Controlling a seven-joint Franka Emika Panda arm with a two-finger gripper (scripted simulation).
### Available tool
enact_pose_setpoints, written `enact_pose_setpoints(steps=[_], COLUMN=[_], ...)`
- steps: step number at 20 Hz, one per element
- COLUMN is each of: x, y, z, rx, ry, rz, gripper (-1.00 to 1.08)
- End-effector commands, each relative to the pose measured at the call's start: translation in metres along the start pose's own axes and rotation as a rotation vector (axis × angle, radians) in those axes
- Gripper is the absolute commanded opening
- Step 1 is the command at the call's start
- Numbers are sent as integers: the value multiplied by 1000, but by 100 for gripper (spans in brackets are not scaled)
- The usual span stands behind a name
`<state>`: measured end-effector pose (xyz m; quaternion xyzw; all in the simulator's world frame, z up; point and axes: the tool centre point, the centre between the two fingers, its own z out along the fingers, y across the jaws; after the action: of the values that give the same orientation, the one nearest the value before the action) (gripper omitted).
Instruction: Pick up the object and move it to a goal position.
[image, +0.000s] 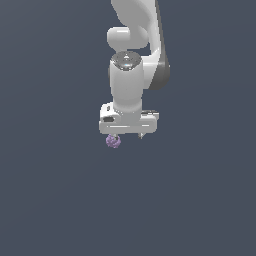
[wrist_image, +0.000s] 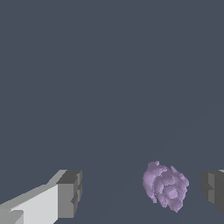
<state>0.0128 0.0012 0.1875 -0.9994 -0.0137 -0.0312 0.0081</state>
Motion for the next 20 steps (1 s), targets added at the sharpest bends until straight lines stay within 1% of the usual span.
enact_pose_setpoints(steps=[1, 4, 10, 15, 20], x=[0, 2, 13, 12, 10], y=[0, -2, -9, -8, -5], z=[0, -4, -21, -20, -17], rx=[0, 3, 17, 16, 13], ry=[0, 9, 51, 48, 46], rz=[0, 3, 17, 11, -25], gripper=[100, 100, 100, 100, 100])
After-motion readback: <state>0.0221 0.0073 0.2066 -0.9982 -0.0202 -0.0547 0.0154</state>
